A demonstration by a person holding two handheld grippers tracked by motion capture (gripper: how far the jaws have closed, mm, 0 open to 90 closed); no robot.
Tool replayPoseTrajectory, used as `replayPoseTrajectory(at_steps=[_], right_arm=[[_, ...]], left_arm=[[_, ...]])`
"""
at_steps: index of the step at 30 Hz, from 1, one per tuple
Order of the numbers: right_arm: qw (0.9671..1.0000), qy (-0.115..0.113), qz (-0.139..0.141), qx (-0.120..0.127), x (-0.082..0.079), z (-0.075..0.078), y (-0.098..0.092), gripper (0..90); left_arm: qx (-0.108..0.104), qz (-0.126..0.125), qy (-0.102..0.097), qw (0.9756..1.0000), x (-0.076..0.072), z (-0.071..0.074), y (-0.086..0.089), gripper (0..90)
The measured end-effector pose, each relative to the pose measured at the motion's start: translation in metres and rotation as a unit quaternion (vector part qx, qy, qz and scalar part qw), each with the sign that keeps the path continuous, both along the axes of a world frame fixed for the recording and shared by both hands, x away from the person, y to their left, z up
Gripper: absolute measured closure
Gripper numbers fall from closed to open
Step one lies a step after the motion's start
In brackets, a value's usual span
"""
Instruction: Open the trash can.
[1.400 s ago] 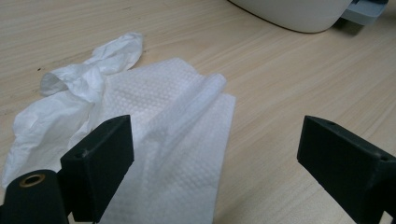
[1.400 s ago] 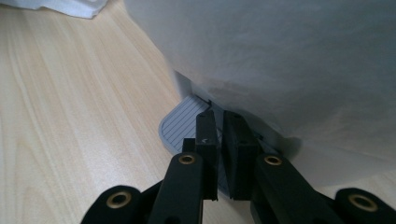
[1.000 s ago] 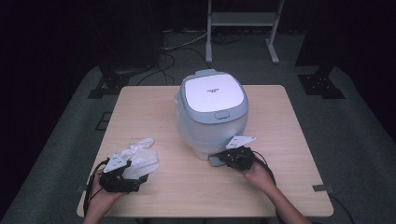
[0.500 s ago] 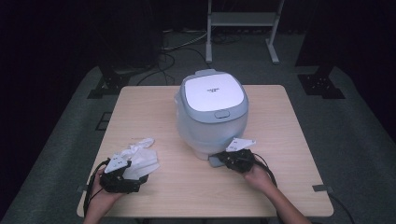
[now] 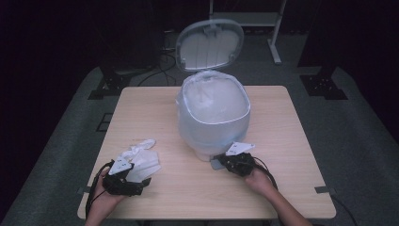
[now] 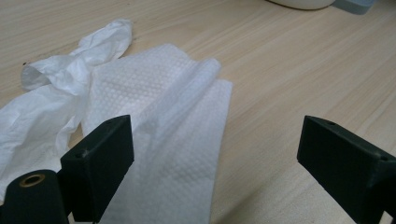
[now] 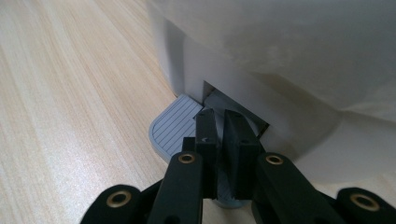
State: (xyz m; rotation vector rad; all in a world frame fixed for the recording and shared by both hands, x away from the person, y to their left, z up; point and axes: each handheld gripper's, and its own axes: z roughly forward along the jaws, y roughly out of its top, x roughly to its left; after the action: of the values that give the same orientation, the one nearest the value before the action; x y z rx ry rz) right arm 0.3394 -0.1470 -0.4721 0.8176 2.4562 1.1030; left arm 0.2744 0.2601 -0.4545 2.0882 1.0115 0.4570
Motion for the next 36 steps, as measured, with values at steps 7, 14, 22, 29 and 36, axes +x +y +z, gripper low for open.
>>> replayPoseTrajectory(at_steps=[7,14,22,29,36], right_arm=[[1.0,0.0,0.001,-0.001,0.0,0.0,0.0,83.9],[1.0,-0.001,0.0,0.002,0.0,-0.001,-0.001,83.9],[1.0,0.0,0.0,-0.001,0.0,0.0,0.0,83.9],[1.0,-0.002,0.0,-0.002,0.0,0.0,0.001,83.9],[1.0,-0.003,-0.001,-0.004,-0.001,0.0,0.001,83.8]], left_arm=[[0.013,0.014,-0.002,0.9998,0.009,0.001,0.0,10.3],[0.021,0.024,0.017,0.9993,0.02,0.003,0.001,14.1],[0.048,0.023,0.056,0.997,0.034,0.001,0.001,29.4],[0.055,0.018,0.078,0.9953,0.038,-0.007,-0.002,30.3],[0.058,0.036,0.082,0.9943,0.039,-0.008,-0.004,34.4]])
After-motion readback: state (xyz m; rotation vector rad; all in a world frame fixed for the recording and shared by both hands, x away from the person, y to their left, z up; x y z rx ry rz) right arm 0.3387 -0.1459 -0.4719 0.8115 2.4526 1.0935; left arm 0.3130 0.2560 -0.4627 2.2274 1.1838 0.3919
